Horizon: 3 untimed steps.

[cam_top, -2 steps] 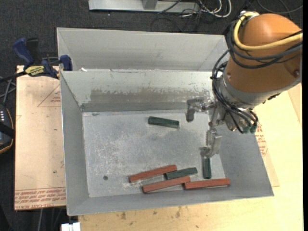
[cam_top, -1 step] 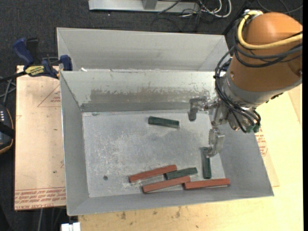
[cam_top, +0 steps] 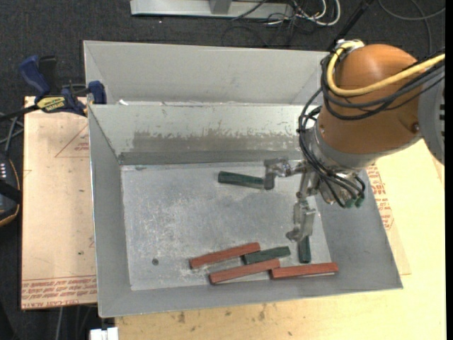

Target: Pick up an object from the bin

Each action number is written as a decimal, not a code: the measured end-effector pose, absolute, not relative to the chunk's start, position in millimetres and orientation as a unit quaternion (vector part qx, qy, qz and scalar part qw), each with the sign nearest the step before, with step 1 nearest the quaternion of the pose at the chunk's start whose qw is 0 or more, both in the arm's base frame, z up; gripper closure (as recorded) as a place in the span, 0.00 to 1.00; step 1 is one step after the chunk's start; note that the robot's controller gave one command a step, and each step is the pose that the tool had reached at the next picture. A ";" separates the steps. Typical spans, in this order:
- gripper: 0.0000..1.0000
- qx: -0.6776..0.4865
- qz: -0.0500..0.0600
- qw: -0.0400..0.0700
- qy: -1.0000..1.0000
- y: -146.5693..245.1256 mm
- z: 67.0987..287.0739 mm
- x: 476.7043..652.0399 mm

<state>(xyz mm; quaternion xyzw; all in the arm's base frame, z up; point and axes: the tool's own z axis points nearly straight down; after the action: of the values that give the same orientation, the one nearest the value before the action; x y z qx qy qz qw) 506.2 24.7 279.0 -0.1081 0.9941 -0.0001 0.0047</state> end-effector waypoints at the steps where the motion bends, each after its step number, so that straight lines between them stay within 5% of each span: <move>1: 0.00 -0.086 0.000 0.004 0.996 12.5 218.2 525.6; 2: 0.00 -0.117 0.000 0.002 0.993 20.7 158.8 515.3; 3: 0.00 -0.169 0.001 0.000 0.986 22.9 142.0 510.4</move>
Offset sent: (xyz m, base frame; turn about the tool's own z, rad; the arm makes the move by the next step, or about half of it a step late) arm -0.0074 0.0078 -0.1714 -0.2102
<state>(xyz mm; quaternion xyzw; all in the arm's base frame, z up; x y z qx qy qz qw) 510.4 22.9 142.0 -0.1695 0.9855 0.0012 0.0003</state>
